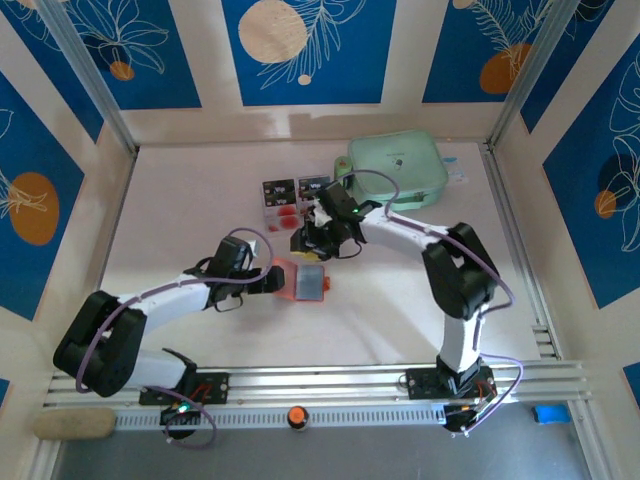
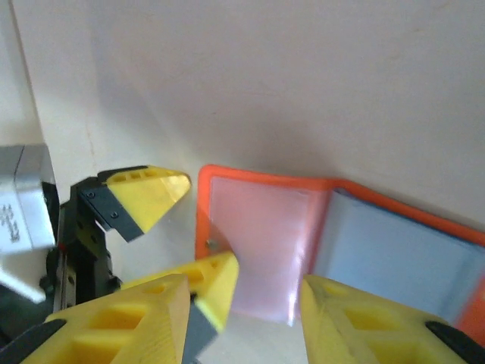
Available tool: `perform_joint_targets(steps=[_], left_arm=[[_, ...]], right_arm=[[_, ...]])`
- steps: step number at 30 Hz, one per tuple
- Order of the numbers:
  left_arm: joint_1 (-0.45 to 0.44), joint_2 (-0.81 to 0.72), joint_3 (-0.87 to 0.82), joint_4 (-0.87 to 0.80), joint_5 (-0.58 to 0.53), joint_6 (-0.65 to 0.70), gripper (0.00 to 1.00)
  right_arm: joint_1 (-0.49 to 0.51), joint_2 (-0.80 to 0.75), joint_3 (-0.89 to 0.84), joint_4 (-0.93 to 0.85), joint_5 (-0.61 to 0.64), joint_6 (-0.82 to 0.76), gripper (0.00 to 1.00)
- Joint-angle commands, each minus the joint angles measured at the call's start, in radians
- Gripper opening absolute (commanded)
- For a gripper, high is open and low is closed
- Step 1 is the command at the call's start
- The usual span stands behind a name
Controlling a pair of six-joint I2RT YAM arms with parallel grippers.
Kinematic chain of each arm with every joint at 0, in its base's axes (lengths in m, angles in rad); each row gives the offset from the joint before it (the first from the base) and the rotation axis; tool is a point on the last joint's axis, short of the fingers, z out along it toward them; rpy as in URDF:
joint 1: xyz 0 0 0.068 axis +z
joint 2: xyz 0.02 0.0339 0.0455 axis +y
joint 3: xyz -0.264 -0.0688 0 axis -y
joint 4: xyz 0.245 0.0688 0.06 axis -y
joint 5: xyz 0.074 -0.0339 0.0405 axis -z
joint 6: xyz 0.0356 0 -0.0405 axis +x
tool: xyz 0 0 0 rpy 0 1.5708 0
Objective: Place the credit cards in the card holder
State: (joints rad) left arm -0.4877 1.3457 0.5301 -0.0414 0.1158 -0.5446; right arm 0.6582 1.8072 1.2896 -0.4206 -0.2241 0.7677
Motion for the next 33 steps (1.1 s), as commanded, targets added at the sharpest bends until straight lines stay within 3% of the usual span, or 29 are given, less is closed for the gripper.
perform_joint_targets(steps=[1, 6, 16, 20, 27, 33], left_arm=[[-0.006, 0.009, -0.021, -0.012, -0.036, -0.007, 1.0], [-0.012, 0.021, -0.016, -0.01, -0.039, -0.008, 1.0], [-0.022, 0.039, 0.001, -0.05, -0.078, -0.007, 1.0], [-0.026, 0.041, 0.014, -0.083, -0.106, -0.007, 1.0], [-0.035, 0.042, 0.03, -0.138, -0.157, -0.002, 1.0], [-0.038, 0.059, 0.033, -0.186, -0.22, -0.023, 1.0]], right_arm=[[0.002, -0.058, -0.069, -0.141, 0.186, -0.102, 0.43], [0.028, -0.075, -0.114, -0.193, 0.31, -0.145, 0.44], [0.061, -0.025, -0.137, -0.17, 0.318, -0.144, 0.42], [0.061, -0.018, -0.158, -0.156, 0.309, -0.139, 0.35], [0.057, -0.014, -0.181, -0.149, 0.315, -0.143, 0.09], [0.05, -0.021, -0.21, -0.136, 0.312, -0.138, 0.06]])
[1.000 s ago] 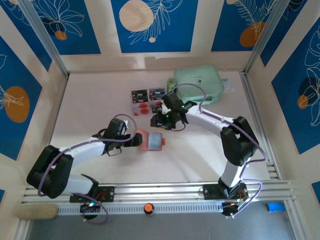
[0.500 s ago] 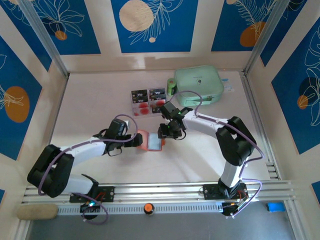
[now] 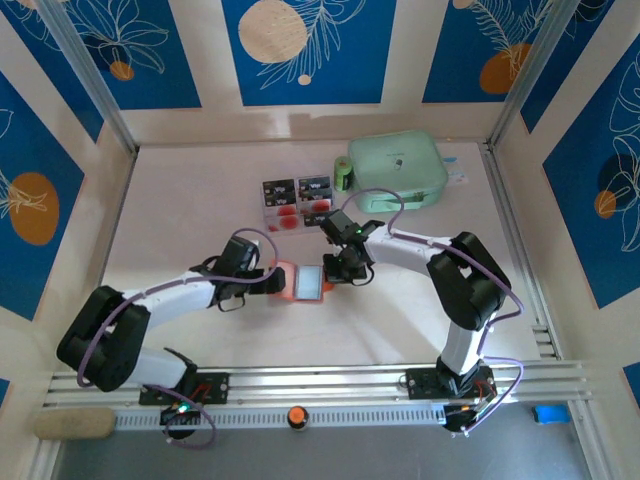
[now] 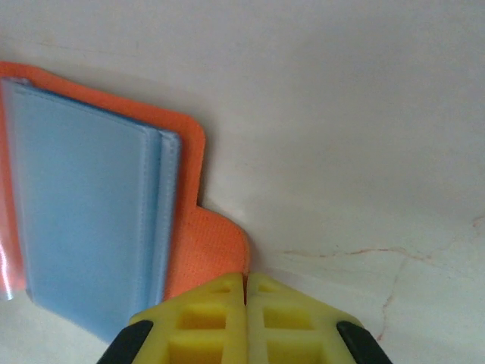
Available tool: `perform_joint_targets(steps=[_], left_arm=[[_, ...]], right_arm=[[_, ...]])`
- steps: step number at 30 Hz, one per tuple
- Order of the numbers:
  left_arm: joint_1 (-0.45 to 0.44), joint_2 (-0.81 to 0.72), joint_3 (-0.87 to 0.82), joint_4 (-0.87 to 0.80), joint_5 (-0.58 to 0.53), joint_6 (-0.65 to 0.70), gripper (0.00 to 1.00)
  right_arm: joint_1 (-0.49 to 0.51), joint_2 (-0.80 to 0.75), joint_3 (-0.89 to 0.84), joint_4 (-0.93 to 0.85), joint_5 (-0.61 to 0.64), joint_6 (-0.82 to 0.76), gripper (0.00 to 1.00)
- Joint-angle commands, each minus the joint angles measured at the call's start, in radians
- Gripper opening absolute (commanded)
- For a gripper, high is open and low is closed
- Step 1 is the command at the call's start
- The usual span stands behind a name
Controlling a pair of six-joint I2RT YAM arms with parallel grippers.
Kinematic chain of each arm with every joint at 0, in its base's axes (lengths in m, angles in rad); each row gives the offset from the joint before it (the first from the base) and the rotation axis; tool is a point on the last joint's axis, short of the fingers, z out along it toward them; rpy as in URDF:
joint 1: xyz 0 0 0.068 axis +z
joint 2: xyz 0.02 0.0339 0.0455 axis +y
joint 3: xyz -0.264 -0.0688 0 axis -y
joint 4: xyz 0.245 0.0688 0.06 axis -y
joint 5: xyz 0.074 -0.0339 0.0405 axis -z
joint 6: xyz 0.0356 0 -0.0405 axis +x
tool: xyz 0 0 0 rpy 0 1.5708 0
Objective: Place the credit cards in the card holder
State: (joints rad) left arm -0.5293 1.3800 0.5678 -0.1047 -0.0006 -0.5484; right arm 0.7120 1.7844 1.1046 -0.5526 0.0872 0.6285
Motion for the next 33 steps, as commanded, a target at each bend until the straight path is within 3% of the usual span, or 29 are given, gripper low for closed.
perform_joint_targets(steps=[1, 5, 17, 25, 33], left_arm=[[0.003, 0.026, -0.006, -0.128, -0.11, -0.025, 1.0], [0.0, 0.034, -0.003, -0.142, -0.13, -0.037, 1.0], [-0.021, 0.05, 0.03, -0.186, -0.159, -0.042, 1.0], [-0.025, 0.04, 0.025, -0.184, -0.157, -0.044, 1.0], [-0.028, 0.03, 0.017, -0.181, -0.156, -0.048, 1.0]], right_arm=[[-0.003, 0.0, -0.029, -0.003, -0.001, 0.004, 0.06], [-0.006, -0.013, -0.034, 0.001, -0.009, 0.009, 0.08], [-0.039, -0.053, 0.003, -0.01, -0.044, 0.0, 0.27], [-0.165, -0.074, 0.182, -0.079, -0.075, -0.061, 0.35], [-0.283, 0.032, 0.443, -0.167, -0.136, -0.137, 0.39]])
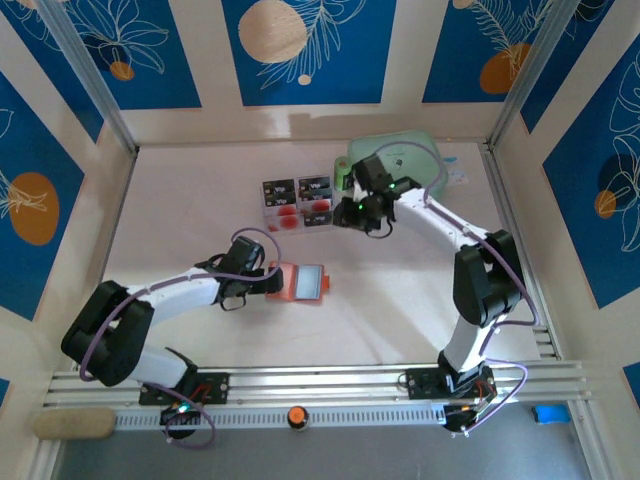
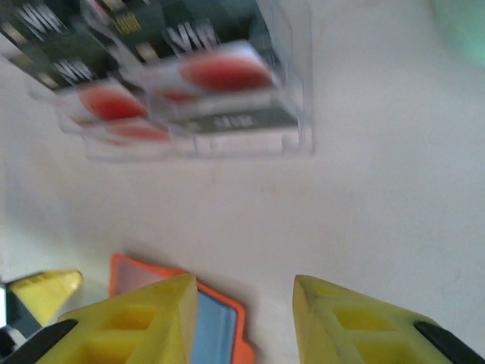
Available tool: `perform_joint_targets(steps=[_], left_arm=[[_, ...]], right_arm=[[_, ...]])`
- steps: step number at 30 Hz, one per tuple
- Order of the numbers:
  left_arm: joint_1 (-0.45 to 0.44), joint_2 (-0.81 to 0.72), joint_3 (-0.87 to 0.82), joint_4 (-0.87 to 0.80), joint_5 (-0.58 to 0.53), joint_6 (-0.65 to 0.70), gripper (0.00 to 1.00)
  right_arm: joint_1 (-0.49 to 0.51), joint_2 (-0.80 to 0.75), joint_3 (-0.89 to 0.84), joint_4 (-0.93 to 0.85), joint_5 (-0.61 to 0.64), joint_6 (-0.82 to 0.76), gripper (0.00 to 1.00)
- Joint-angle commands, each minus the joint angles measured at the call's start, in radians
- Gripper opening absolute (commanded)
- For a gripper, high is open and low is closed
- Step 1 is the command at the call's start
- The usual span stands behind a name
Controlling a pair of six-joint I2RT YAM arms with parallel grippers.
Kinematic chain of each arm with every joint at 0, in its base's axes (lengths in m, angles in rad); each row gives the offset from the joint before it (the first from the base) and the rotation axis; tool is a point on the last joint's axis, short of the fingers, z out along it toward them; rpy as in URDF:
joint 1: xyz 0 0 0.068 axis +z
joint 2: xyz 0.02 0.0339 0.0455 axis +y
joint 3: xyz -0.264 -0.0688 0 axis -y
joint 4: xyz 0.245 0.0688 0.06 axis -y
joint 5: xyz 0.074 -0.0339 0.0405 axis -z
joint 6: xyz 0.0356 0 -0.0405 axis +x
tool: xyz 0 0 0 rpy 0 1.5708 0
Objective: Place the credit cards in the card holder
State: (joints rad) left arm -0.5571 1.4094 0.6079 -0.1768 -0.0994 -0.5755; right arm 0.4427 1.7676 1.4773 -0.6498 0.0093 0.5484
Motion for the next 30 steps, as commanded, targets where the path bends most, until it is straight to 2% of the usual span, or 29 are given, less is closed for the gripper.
perform_joint_targets(steps=[1, 8, 16, 26, 30], left_arm=[[0.0, -0.001, -0.023, -0.11, -0.056, -0.021, 1.0], [-0.001, 0.001, -0.026, -0.109, -0.057, -0.022, 1.0], [-0.001, 0.021, -0.022, -0.104, -0.053, -0.026, 1.0], [-0.001, 0.037, -0.015, -0.102, -0.045, -0.024, 1.0], [-0.001, 0.041, -0.013, -0.101, -0.044, -0.026, 1.0]], right_arm=[[-0.018, 0.072, 0.106, -0.079, -0.07, -0.074, 0.39], [-0.044, 0.236, 0.346, -0.164, -0.089, -0.122, 0.4], [-0.069, 0.395, 0.603, -0.226, -0.088, -0.142, 0.47], [-0.082, 0.53, 0.789, -0.259, -0.102, -0.169, 0.48], [-0.062, 0.536, 0.814, -0.262, -0.125, -0.163, 0.48]])
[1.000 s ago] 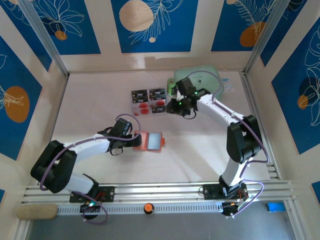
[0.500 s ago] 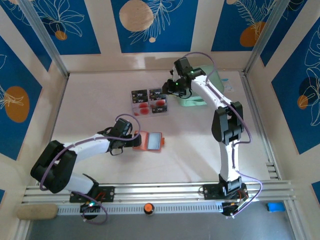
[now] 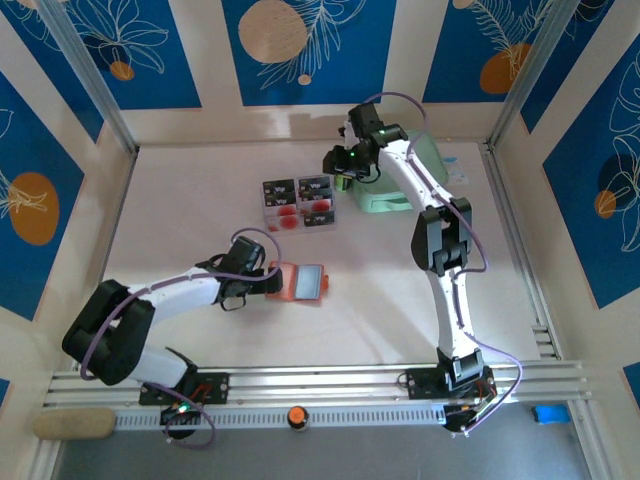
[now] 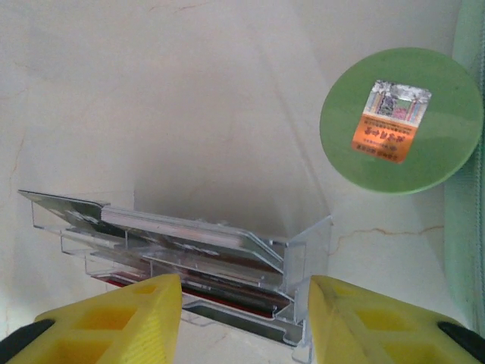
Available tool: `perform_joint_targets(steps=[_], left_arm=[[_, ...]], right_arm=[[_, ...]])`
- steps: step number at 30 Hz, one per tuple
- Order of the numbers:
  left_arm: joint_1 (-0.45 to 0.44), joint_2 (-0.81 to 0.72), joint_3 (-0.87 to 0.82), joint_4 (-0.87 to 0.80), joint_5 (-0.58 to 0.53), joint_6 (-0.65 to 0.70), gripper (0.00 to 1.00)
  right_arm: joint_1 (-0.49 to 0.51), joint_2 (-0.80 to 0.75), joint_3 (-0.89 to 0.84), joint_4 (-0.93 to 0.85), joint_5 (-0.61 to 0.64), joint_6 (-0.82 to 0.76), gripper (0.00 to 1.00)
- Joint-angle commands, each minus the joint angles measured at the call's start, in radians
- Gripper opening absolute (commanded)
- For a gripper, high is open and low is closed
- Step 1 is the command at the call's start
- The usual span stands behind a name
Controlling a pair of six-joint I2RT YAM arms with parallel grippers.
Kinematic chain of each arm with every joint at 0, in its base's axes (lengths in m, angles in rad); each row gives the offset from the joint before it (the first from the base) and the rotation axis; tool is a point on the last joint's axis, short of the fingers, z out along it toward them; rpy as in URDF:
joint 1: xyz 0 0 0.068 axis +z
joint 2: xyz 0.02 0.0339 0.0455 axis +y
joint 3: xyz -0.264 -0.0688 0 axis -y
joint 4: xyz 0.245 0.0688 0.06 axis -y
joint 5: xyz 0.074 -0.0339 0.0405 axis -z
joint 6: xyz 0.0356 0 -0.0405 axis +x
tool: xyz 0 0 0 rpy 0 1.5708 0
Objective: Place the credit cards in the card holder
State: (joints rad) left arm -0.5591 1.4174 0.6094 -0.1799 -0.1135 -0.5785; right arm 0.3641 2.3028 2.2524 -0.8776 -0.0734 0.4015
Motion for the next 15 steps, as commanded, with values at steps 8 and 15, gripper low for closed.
perform_joint_targets(steps=[8, 15], left_arm=[[0.001, 0.029, -0.028, -0.096, -0.028, -0.028, 1.0], [-0.001, 0.01, -0.042, -0.092, -0.026, -0.031, 1.0]], right_arm=[[0.158, -0.019, 0.013, 0.026, -0.011, -0.014, 0.48], [0.277, 0.083, 0.136, 0.047, -0.033, 0.0, 0.48]])
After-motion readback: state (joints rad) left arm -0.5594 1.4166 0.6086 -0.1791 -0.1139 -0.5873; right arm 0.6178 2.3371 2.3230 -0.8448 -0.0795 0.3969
